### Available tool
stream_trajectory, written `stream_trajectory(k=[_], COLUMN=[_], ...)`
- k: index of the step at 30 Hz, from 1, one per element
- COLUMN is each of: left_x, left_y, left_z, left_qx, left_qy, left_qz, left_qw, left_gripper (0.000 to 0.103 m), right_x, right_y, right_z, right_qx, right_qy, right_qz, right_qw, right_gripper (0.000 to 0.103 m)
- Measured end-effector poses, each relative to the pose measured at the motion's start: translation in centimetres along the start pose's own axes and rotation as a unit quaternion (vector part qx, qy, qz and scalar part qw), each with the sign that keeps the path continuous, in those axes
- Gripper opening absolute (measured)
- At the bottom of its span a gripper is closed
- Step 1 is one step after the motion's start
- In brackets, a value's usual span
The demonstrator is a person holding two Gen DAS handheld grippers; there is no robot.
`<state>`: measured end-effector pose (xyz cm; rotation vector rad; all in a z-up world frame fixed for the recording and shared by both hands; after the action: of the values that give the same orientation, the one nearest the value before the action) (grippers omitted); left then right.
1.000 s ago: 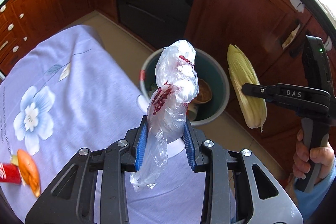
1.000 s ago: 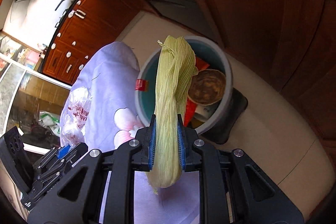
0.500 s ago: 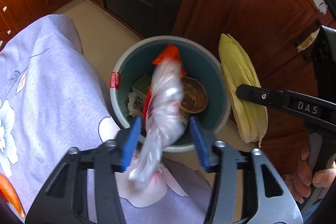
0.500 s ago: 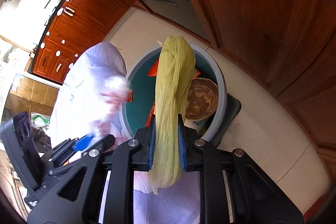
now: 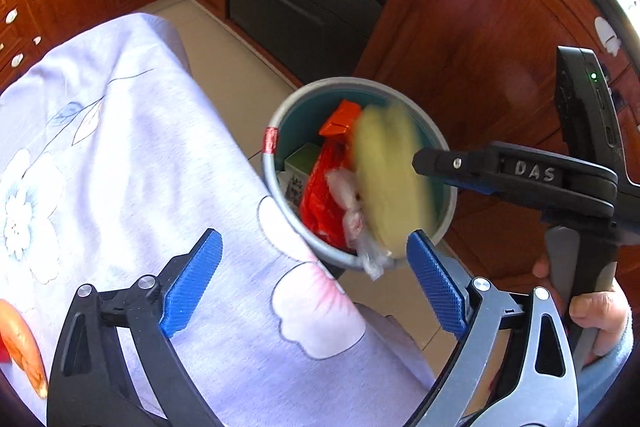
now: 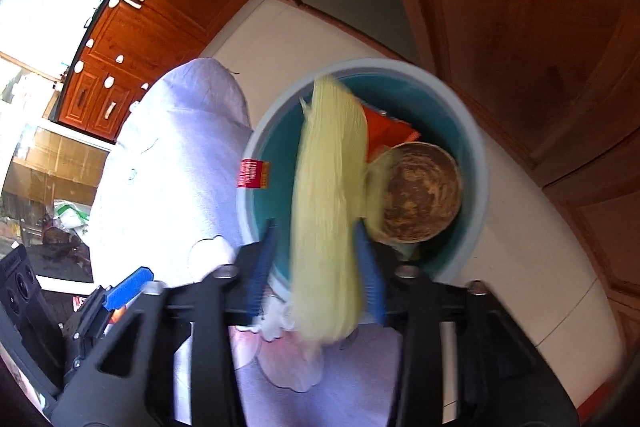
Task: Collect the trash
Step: 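Carry bag and corn over the teal bin and open both tools, then move both tools back over the table toward the white lid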
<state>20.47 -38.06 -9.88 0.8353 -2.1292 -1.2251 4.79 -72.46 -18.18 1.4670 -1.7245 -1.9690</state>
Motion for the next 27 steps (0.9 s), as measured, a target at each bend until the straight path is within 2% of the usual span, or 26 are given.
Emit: stream_trajectory(k=[5,16,27], left_x=[-0.4,-1.5,-4.4], left_y=[1.0,4.4,11.5], left_z=[1.3,3.6,9.3], left_qx=[-0.002,0.014,0.05], left_qy=[0.003,0.013,0.058], left_qz=[0.004,0.001,-0.027], left_qw=[1.0,0.9998,0.9967], left_gripper=[0.094,0.094,0.097], right_x=[-0.3,-1.8,-6.4], right_y=[0.3,1.1,3.0], right_z=[0.4,2.5,7.8], right_qx=[0.009,0.002,-0.008], right_qy=[-0.01,-0.006,0.036], right_qz=[0.011,0.026,0.024], right_qw=[1.0,1.0,0.999], right_gripper=[0.072,0.077,0.079])
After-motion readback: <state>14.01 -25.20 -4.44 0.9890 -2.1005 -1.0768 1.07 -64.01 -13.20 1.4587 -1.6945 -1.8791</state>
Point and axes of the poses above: each gripper's, at about its wrist camera, not at the fingertips, and y roughly against the way its jaws point, x to its right, z to its underside, the point moved 2 cm from there along -y, roughly the way its jaws point, and after that the axes turned 7 degrees about -y, right-handed, at the moved point
